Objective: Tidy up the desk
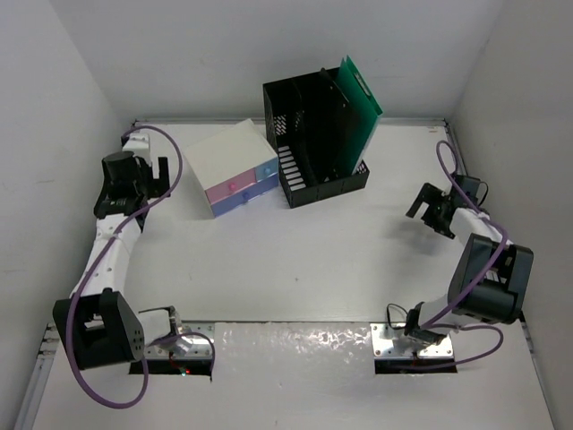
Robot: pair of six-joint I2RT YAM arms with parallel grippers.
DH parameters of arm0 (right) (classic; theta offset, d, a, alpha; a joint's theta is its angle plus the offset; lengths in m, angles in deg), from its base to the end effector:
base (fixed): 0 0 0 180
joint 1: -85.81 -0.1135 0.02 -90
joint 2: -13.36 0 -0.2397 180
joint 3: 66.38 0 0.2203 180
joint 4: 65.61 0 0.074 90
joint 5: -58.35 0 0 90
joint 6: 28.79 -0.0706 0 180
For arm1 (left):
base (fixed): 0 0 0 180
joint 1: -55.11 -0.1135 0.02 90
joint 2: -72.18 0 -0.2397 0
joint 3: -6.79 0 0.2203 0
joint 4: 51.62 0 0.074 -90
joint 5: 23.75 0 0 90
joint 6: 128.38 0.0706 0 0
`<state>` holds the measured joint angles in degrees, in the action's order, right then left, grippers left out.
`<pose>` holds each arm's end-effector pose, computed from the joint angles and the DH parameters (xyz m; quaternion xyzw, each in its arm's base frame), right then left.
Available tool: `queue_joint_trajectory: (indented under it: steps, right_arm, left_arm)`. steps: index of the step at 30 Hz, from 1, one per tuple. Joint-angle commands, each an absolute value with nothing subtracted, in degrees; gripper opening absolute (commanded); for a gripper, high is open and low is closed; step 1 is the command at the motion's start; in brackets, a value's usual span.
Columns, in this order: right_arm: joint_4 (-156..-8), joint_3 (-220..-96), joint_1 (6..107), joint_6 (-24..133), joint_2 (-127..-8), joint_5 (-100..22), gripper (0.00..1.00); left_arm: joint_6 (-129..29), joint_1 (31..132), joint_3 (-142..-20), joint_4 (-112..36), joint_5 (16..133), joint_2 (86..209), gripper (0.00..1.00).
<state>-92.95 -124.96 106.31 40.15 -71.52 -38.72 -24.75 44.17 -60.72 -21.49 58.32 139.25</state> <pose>0.2667 -0.0904 0.1386 0.3184 0.8934 0.0601 0.3111 0.2651 0.0612 0.2647 -0.0145 0.8632 0.1650 0.4769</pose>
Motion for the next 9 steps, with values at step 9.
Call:
queue_joint_trajectory:
  steps: [9]
  right_arm:
    - [-84.2, -121.7, 106.3, 41.3, -66.0, -41.7, 0.99]
  left_arm:
    - [-26.3, 43.5, -60.3, -29.6, 57.8, 137.3, 1.0]
